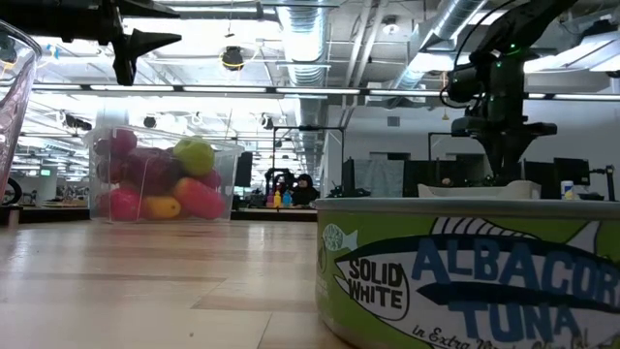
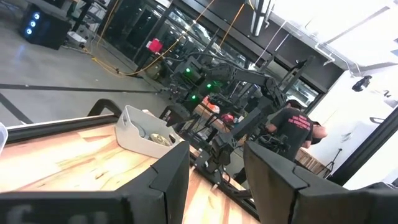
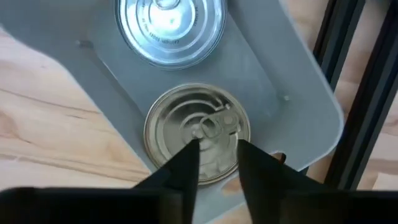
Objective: Pick & Place Food Item
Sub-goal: Stack the red tuna can on the blue tuna can
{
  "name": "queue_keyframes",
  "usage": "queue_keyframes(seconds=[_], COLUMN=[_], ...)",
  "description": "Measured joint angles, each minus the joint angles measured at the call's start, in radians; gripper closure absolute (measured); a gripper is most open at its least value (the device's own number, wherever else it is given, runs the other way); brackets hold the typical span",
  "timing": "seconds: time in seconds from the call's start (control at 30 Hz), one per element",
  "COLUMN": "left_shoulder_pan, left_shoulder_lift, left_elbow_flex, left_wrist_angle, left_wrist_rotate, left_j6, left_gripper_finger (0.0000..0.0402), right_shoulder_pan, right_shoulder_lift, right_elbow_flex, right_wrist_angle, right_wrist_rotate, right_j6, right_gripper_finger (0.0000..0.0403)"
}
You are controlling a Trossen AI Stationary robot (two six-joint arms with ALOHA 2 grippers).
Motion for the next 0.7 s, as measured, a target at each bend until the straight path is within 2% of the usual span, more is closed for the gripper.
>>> queue_keyframes(seconds=[0.2,0.37,0.5,0.7], left_shoulder_pan=[0.000,0.000,0.000,0.000], left_shoulder_lift=[0.000,0.000,0.000,0.000], left_elbow_flex=[0.000,0.000,0.000,0.000], left_wrist_angle=[0.000,0.000,0.000,0.000], left_wrist_rotate=[-0.001,0.018,0.019,0.019], left_j6=[-0.054,-0.076,-0.057,-0.022], left_gripper_finger=[0.0262,0.0262,0.0262,0.0262], right_shoulder_pan=[0.007,0.101,0.284,0.711], right_shoulder_lift=[-0.054,-0.143,-0.200,-0.171], right_elbow_flex=[0.087,0.152,0.147,0.145], right_wrist_angle=[-0.042,-0.063,-0.068,-0.028], right_wrist_rotate=[-0.017,-0.141,-0.180,-0.173], right_j6=[-0.056,-0.059,0.011,0.098], right_gripper_finger=[0.0225,0.0189,0.0185,0.0184])
